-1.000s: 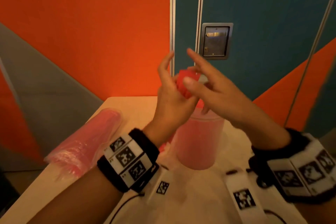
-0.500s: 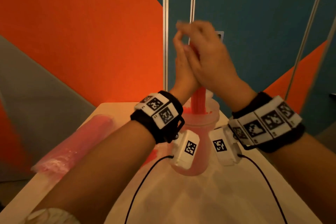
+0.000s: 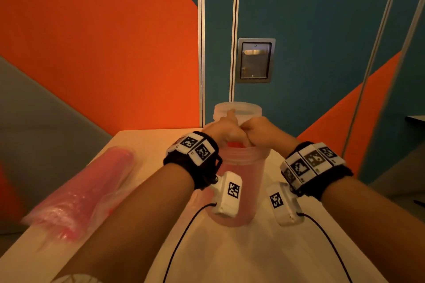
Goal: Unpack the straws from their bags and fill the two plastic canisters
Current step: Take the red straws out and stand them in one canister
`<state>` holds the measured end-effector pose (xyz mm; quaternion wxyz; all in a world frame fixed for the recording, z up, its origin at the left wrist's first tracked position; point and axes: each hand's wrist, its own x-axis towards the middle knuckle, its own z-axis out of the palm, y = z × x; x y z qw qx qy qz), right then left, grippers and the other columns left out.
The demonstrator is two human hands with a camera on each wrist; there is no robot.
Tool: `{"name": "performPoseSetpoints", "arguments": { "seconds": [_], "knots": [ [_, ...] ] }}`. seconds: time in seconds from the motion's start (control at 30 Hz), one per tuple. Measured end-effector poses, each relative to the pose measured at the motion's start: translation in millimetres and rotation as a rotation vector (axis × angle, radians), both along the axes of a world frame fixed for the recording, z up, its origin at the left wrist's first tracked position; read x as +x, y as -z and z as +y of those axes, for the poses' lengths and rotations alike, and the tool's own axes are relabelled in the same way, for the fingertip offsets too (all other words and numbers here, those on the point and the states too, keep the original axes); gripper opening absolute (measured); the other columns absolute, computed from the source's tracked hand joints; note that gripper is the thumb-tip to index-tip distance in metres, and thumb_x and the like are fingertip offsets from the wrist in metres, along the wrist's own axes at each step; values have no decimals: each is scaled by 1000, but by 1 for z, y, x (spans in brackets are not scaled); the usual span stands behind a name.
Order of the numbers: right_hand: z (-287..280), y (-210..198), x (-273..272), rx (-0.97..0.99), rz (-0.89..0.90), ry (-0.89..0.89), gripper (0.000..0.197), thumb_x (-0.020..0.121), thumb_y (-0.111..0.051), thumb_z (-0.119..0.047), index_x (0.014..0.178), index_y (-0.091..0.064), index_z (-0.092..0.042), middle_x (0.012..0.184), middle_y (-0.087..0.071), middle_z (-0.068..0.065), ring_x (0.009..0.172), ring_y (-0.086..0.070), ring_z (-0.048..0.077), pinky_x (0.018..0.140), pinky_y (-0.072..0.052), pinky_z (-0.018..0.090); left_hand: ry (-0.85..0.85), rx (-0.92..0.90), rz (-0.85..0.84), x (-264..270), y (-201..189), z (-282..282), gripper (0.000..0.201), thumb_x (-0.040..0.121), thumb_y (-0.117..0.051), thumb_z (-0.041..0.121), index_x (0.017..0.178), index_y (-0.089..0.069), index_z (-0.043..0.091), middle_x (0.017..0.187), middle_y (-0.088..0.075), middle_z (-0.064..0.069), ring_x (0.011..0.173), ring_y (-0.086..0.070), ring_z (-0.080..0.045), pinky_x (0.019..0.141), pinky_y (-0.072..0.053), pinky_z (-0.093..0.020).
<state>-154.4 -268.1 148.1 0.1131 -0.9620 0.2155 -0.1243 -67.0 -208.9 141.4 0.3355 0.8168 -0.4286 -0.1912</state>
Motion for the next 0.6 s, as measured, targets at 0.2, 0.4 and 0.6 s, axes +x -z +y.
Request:
{"name": "performPoseSetpoints", "arguments": {
  "seconds": [0.2,0.4,0.6],
  "knots": [
    [6,0,6,46,361,-63,38,100,-34,-20,134,-47,-8,139,-47,12,128,-42,26,102,-27,26,164,-83,85,7,-12,28,84,73,-64,-7,145,-28,19,146,-33,-9,131,-37,-22,95,-39,-28],
    [-10,11,26,-3,190,-111,50,98,-31,-40,140,-31,-12,143,-39,9,128,-39,27,111,-27,41,-53,-516,50,16,-8,66,29,84,-51,-7,102,-63,12,101,-62,-2,94,-57,-11,70,-46,-16],
    [59,17,18,-242,-578,-207,26,89,-45,-16,101,-67,-7,103,-67,11,99,-57,29,87,-43,39,-192,-287,25,60,33,139,20,88,-53,-2,72,-57,10,79,-62,-10,62,-53,-18,59,-46,-28]
  ]
}}
